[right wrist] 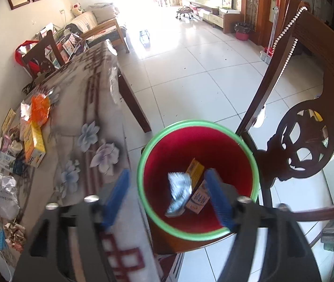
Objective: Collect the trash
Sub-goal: 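Carry both items to the red bin and open both grippers over it, then grasp crumpled paper with the right gripper while the left gripper grasps a brown cigarette box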
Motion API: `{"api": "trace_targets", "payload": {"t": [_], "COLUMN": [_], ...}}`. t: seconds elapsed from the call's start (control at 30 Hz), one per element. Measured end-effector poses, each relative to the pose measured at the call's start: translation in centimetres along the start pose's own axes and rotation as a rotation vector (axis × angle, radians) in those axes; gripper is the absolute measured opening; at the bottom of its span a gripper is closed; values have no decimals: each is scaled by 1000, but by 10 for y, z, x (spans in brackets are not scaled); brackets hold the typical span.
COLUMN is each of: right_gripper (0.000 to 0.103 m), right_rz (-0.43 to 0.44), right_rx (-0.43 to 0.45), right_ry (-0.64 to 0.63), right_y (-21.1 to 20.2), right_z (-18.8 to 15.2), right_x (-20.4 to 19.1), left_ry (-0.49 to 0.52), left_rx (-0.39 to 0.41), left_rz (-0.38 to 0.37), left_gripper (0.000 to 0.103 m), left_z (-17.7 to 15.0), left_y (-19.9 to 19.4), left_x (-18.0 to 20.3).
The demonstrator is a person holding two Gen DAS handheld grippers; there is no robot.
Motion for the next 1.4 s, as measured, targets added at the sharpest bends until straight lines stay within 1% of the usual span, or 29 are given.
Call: {"api": "trace_targets", "payload": {"t": [0.1,0.2,0.37,0.47,0.5,0.53,0.57,0.63,0.7,0.83,0.93,1.07,1.17,1.23,1.27,1.33,1.4], "right_gripper": [77,77,77,77,77,77,77,77,77,77,77,77,77,77,78,78,78], "right_rz": [-13,-16,-48,-63,-69,-72,-75,-80,-84,-81,-72,-53,-24,-4,13,46,90], "right_rx": [9,17,38,42,41,39,36,29,29,32,37,47,45,39,31,5,-42], "right_ry": [25,66,129,153,162,168,175,187,191,175,142,68,-9,-54,-89,-147,-228], "right_y": [-1,-3,-9,-11,-12,-12,-12,-12,-14,-18,-22,-28,-31,-31,-31,-27,-21], "right_z": [4,7,9,6,5,3,2,-2,-6,-9,-9,-9,-12,-15,-20,-28,-44], "right_x": [16,35,64,77,81,84,86,91,91,81,63,22,-23,-50,-71,-104,-145], "left_ry": [53,122,219,265,278,281,283,281,278,240,172,34,-54,-125,-158,-203,-249], "left_rx": [-24,-41,-59,-77,-83,-80,-74,-50,-43,-14,32,107,135,153,160,166,177], "left_rz": [-12,-25,-53,-83,-108,-116,-124,-139,-141,-108,-79,-22,30,71,86,111,145], "left_gripper": [44,44,44,47,48,57,68,77,78,77,78,78,78,78,78,78,78], "left_z": [14,31,55,65,69,72,74,78,77,70,61,35,14,-5,-15,-30,-47], "left_y": [19,38,63,78,84,86,88,88,85,64,35,-11,-36,-56,-65,-78,-92], "left_x": [20,44,82,104,114,118,122,127,126,105,74,16,-25,-62,-79,-107,-140]}}
Point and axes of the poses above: each gripper's, at about its wrist camera, not at the fingertips, and y roughly the way its jaws point, x to its right, z to its top, the point moved 9 cm from there along y, roughly the way its jaws point, and after that the axes turned 14 degrees about -x, right-handed, at the moved point
